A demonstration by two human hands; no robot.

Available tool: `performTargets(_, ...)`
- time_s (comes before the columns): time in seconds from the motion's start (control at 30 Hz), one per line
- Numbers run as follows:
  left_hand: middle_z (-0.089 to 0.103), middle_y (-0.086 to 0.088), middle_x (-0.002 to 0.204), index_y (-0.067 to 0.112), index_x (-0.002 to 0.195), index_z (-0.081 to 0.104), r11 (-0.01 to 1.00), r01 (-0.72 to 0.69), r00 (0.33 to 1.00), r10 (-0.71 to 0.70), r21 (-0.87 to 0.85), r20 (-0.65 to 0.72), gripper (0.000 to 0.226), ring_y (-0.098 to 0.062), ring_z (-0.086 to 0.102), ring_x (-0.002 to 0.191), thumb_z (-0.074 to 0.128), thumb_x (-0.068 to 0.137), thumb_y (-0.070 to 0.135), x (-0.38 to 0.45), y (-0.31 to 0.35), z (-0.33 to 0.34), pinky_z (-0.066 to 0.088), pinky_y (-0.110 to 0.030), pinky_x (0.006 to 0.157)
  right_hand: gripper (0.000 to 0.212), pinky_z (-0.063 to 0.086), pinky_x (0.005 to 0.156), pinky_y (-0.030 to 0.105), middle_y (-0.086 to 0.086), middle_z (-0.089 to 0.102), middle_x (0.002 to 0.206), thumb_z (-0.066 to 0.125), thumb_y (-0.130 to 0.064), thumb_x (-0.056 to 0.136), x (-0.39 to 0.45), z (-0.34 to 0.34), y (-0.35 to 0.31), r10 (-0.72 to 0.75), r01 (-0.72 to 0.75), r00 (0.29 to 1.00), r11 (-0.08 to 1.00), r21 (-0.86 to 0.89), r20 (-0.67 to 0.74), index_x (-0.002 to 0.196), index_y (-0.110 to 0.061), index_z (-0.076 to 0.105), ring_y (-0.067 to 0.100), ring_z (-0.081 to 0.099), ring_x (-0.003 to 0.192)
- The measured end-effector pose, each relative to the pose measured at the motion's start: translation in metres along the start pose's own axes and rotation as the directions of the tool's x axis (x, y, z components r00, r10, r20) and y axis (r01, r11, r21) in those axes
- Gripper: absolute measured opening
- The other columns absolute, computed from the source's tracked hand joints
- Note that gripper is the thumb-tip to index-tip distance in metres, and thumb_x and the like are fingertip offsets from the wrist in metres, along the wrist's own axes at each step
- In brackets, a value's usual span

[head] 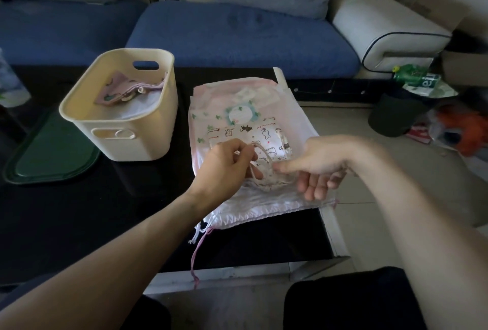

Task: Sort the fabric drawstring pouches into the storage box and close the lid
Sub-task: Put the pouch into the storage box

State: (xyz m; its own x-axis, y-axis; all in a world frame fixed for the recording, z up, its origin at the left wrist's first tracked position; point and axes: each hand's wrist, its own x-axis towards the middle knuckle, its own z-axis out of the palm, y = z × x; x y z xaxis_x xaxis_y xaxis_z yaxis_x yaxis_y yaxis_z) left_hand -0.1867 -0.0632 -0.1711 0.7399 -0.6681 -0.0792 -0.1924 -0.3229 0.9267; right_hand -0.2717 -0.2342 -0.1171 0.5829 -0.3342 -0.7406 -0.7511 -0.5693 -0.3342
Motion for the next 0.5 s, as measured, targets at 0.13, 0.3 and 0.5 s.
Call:
performTargets(0.13, 0.075, -0.001, 0.071, 0.011, 0.091, 0.064, 0.995, 0.02, 1.0, -0.02, 0.096, -0.003, 0.026, -0.021, 0.072, 0.071, 0.046, 0.104, 0.023, 0.001, -0.003, 0.003, 0.059, -0.044, 0.076, 0.05, 0.043, 0.04, 0.015, 0.014, 0.077, 0.084, 0.065, -0.051, 0.091, 0.007, 0.007, 0.002, 0.008, -0.01, 0.997, 0.999, 0.034, 0.074, 0.086, -0.001, 0.071, 0.012, 0.069, 0.053)
performTargets(0.3, 0.074, 0.0, 0.071, 0.008, 0.084, 0.065, 0.971, 0.013, 0.999, -0.02, 0.239, 0.027, 0.029, -0.011, 0.068, 0.06, 0.046, 0.102, 0.019, 0.004, -0.011, 0.007, 0.055, -0.029, 0.056, 0.021, 0.035, 0.034, 0.014, 0.011, 0.075, 0.07, 0.076, -0.019, 0.088, 0.016, 0.01, 0.004, -0.04, 0.071, 0.992, 0.962, 0.265, -0.121, 0.083, 0.001, 0.072, 0.008, 0.062, 0.043)
performTargets(0.5, 0.072, -0.01, 0.082, 0.003, 0.086, 0.067, 0.95, 0.075, 0.996, -0.086, 0.302, 0.021, 0.029, -0.028, 0.07, 0.077, 0.049, 0.098, 0.023, 0.015, -0.018, 0.01, 0.059, -0.044, 0.072, 0.015, 0.042, 0.041, 0.019, 0.01, 0.075, 0.074, 0.066, -0.011, 0.089, 0.023, 0.019, -0.004, -0.177, 0.288, 0.937, 0.879, 0.38, -0.301, 0.081, 0.0, 0.07, 0.011, 0.062, 0.053)
